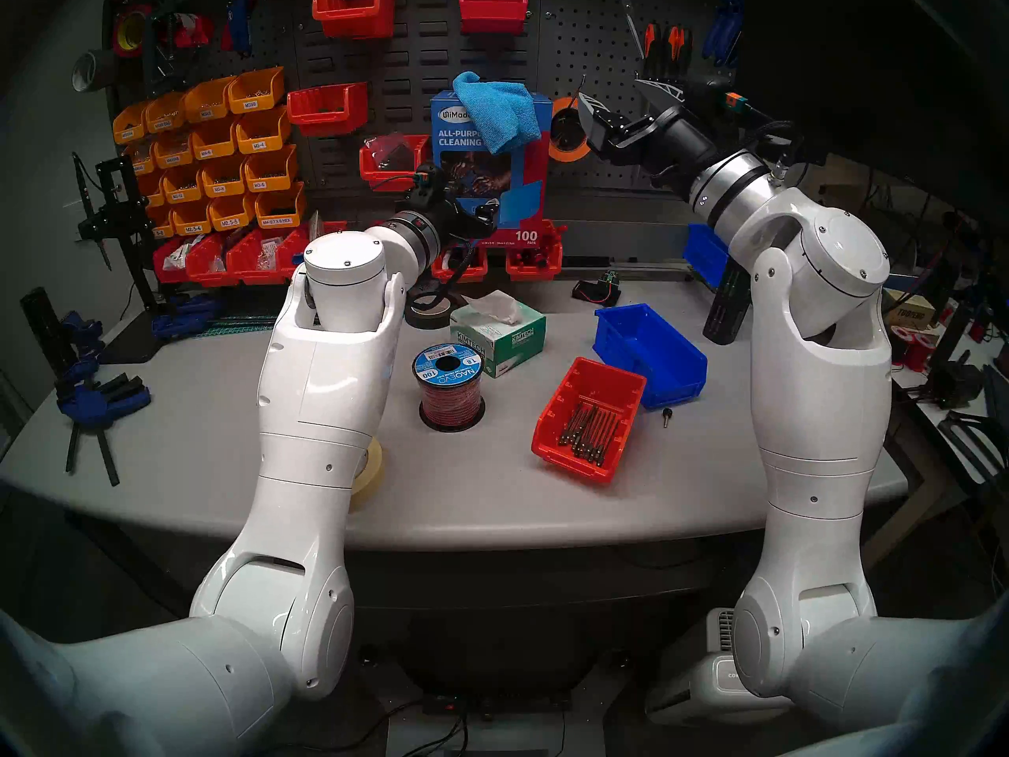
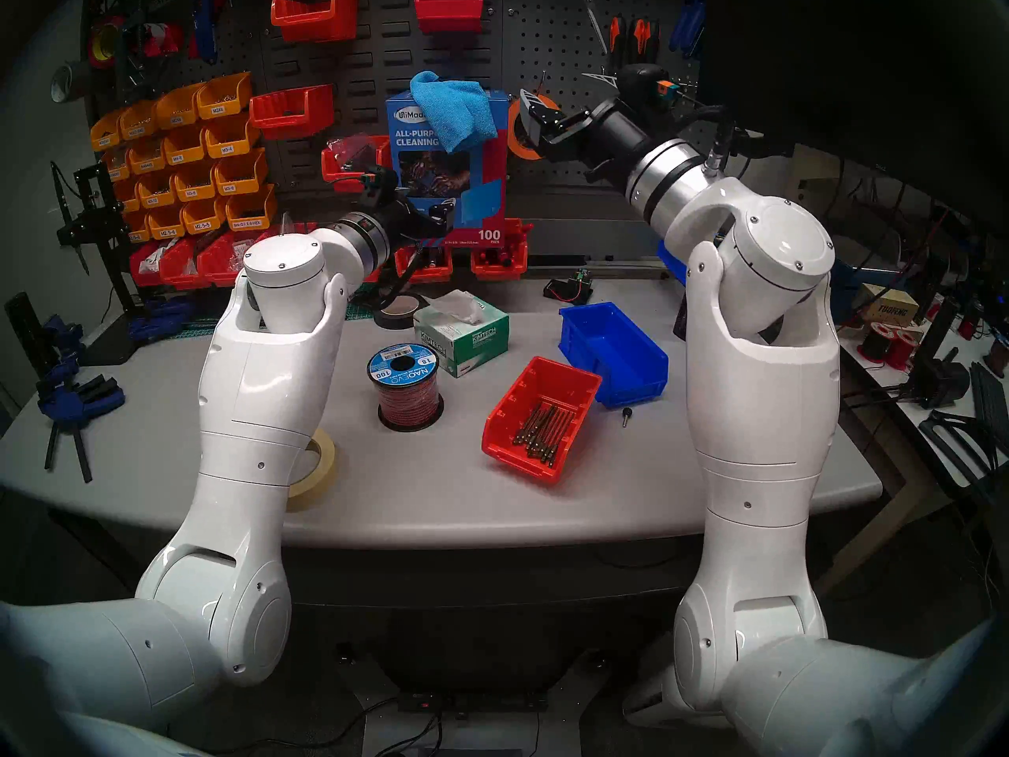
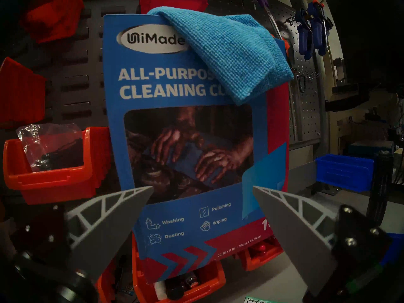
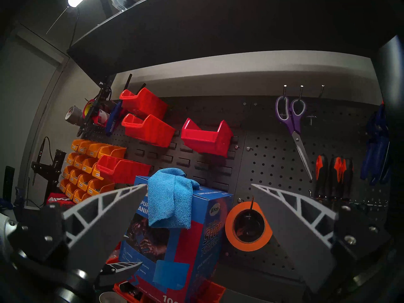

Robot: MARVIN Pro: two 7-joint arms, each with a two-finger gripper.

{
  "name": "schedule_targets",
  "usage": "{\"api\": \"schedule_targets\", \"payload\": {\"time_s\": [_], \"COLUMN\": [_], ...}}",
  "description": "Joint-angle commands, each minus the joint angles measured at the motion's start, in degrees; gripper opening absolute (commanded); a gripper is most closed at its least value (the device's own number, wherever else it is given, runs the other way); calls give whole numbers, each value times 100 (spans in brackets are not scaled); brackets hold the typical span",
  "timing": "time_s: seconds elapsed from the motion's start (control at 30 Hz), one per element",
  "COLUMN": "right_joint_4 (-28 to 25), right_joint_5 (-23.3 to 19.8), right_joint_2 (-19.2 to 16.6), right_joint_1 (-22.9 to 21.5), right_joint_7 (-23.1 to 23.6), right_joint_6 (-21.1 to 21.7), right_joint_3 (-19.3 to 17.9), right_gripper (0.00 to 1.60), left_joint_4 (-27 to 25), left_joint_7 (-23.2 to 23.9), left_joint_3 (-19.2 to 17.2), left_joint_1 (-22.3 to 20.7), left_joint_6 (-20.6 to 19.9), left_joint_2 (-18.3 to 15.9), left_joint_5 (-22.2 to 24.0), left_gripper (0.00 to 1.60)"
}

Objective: Take out a shop towel

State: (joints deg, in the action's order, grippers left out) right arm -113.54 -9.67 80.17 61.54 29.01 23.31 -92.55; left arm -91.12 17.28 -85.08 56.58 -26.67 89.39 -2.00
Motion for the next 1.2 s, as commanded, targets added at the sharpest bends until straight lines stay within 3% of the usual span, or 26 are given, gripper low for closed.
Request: {"api": "schedule_targets", "payload": {"time_s": [0.0,0.27,0.77,1.17], "right_joint_4": [-86,163,273,117], "right_joint_5": [9,1,5,-12], "right_joint_2": [-4,20,-6,-83], "right_joint_1": [-87,-221,-277,-187], "right_joint_7": [-28,-12,-25,3], "right_joint_6": [-14,-86,-105,-57], "right_joint_3": [-27,70,137,18], "right_gripper": [160,160,160,160], "left_joint_4": [-236,-190,563,703], "left_joint_7": [-137,-141,35,24], "left_joint_3": [-182,-392,-160,-70], "left_joint_1": [-200,-165,-625,-757], "left_joint_6": [167,172,246,341], "left_joint_2": [6,-57,14,97], "left_joint_5": [6,42,104,110], "left_gripper": [160,160,160,160]}}
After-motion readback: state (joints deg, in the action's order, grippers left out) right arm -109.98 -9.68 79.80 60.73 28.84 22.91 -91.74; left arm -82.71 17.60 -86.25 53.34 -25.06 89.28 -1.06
